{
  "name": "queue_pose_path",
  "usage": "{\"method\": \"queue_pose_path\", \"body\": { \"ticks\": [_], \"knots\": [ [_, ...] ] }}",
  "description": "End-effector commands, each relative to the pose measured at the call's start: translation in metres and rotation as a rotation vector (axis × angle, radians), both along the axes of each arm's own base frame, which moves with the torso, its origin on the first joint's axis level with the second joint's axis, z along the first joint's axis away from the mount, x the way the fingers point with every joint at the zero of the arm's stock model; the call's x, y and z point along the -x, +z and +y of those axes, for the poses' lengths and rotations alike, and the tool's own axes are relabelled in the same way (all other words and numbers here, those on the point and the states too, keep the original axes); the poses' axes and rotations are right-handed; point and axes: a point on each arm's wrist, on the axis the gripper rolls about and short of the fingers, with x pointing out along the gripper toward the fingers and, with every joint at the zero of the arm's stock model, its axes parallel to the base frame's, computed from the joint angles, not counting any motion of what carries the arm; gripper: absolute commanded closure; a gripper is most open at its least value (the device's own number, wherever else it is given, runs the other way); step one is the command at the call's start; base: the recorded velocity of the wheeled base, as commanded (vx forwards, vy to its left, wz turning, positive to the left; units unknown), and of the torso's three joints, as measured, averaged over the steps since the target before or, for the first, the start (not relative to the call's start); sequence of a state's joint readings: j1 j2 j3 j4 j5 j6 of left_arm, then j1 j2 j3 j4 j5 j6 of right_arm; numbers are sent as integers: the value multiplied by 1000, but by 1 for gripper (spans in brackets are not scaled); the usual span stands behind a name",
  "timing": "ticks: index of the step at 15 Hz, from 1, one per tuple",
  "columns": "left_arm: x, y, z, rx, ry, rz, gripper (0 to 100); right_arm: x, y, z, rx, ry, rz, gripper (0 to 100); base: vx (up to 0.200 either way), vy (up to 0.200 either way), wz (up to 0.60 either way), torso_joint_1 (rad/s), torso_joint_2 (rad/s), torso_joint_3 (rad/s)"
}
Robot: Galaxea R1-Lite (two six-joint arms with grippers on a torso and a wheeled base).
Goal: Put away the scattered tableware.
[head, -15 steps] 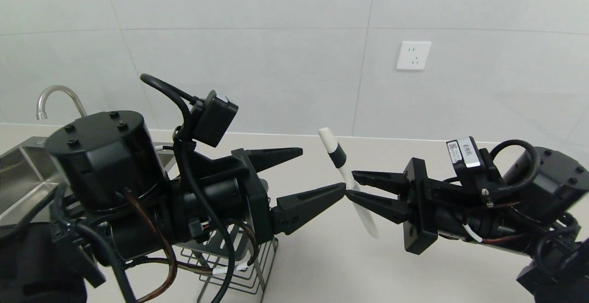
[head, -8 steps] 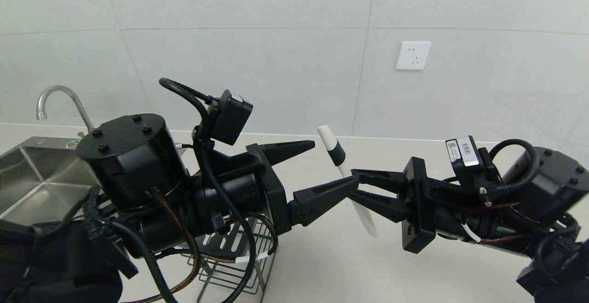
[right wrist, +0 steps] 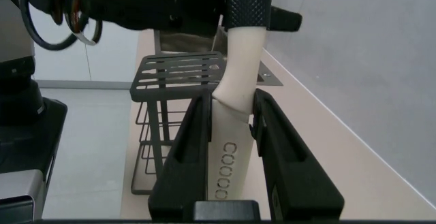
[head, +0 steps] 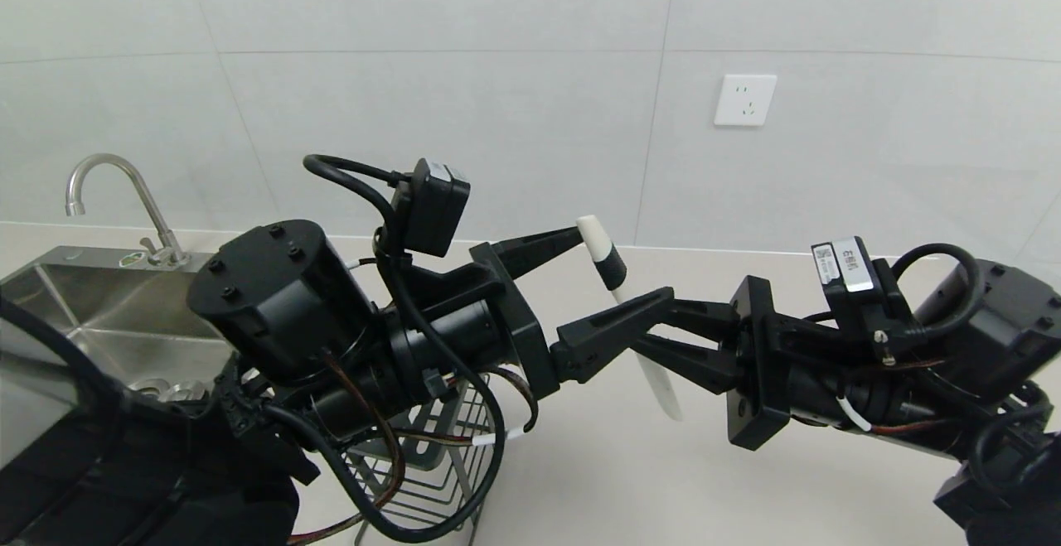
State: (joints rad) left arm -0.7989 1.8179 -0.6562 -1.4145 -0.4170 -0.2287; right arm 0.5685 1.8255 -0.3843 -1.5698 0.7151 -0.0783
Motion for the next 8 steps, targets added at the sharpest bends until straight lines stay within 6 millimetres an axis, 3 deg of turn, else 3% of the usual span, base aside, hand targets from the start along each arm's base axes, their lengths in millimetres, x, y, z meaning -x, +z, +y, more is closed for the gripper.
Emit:
{"method": "queue_pose_path", "body": {
  "ticks": [1, 8],
  "knots": [
    [-4, -12, -8, -14, -8, 13, 0, 0, 1, 0, -3, 2, -5, 100, 0, 0, 0, 0, 0, 0],
    [-6, 2, -12, 69, -25, -27, 0, -4, 8, 3, -22, 2, -30, 100, 0, 0, 0, 0, 0, 0]
  ]
}}
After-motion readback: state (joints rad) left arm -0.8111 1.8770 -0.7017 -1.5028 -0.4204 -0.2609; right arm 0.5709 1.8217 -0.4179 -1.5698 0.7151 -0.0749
